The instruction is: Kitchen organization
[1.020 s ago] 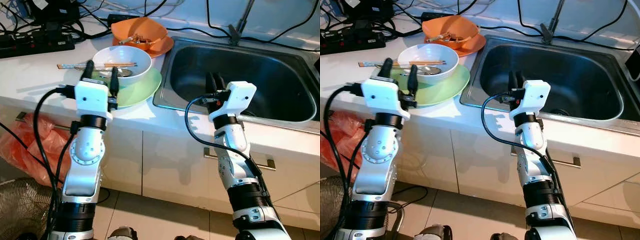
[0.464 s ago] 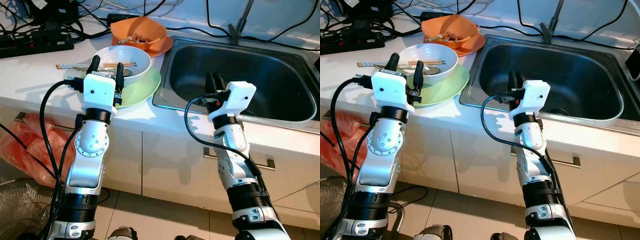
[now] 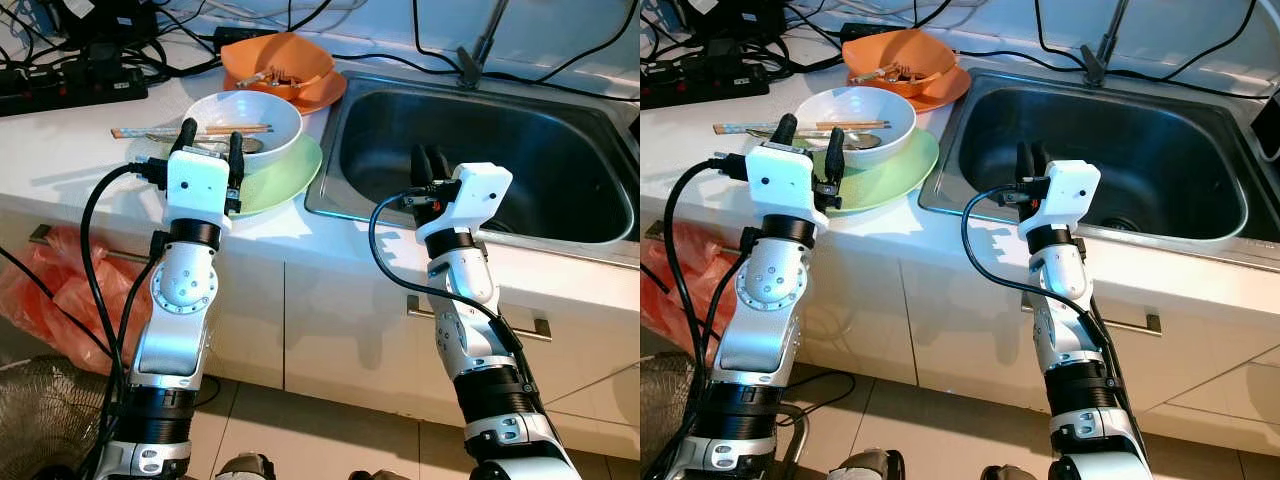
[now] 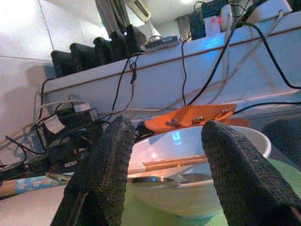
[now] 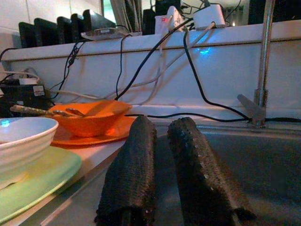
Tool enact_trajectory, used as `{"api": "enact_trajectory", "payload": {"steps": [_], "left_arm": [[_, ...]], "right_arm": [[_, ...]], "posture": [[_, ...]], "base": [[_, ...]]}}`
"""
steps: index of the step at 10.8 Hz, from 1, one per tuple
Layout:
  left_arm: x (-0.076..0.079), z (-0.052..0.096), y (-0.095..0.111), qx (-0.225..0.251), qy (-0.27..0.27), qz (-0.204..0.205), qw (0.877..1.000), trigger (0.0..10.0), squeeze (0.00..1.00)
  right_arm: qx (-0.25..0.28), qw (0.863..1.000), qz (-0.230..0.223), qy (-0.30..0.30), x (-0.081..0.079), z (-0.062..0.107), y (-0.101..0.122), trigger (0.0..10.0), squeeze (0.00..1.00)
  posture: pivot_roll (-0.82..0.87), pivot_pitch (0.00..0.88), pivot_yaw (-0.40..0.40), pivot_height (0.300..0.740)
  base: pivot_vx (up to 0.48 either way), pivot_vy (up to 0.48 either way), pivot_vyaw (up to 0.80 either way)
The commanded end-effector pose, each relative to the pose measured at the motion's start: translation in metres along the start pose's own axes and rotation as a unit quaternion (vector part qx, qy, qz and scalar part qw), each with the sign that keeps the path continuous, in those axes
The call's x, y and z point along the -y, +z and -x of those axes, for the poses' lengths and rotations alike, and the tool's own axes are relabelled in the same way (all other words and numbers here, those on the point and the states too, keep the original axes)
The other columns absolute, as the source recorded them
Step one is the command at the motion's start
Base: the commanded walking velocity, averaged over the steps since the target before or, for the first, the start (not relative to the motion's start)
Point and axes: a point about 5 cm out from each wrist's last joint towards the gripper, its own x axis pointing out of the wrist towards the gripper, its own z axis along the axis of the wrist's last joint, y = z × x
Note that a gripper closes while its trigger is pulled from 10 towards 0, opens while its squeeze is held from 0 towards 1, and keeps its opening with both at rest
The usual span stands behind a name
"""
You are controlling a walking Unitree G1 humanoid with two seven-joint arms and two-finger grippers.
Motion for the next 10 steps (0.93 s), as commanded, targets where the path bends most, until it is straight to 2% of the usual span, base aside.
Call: {"api": "enact_trajectory", "payload": {"steps": [1, 6, 7, 8, 10], "left_arm": [[0.0022, 0.0038, -0.0099, -0.021, 0.0, -0.001, 1.0, 10.0, 0.0], [0.0048, 0.0029, -0.0159, -0.033, -0.003, 0.014, 0.999, 10.0, 0.0], [0.0054, 0.0021, -0.0153, -0.029, -0.003, 0.016, 0.999, 4.9, 0.0], [0.006, 0.0015, -0.0146, -0.027, -0.004, 0.016, 1.0, 4.1, 0.0], [0.0071, 0.0006, -0.0143, -0.025, -0.005, 0.016, 1.0, 3.9, 0.0]], "right_arm": [[0.003, 1.0, 0.0, -0.003, 0.0033, 0.0009, 0.0002, 10.0, 0.0], [0.003, 1.0, 0.0, -0.005, 0.0038, 0.0011, 0.0002, 10.0, 0.0], [0.003, 1.0, -0.001, -0.005, 0.0037, 0.0013, 0.0001, 10.0, 0.0], [0.003, 1.0, -0.001, -0.005, 0.0039, 0.0017, -0.0002, 10.0, 0.0], [0.002, 1.0, -0.001, -0.004, 0.0038, 0.0019, -0.0007, 10.0, 0.0]], "posture": [[0.15, 0.11, -0.046, 0.74], [0.14, 0.109, -0.044, 0.74], [0.14, 0.109, -0.045, 0.74], [0.14, 0.108, -0.046, 0.74], [0.14, 0.108, -0.047, 0.74]], "base": [[0.0, 0.0, 0.0], [0.0, 0.0, 0.0], [0.0, 0.0, 0.0], [0.0, 0.0, 0.0], [0.0, 0.0, 0.0]]}}
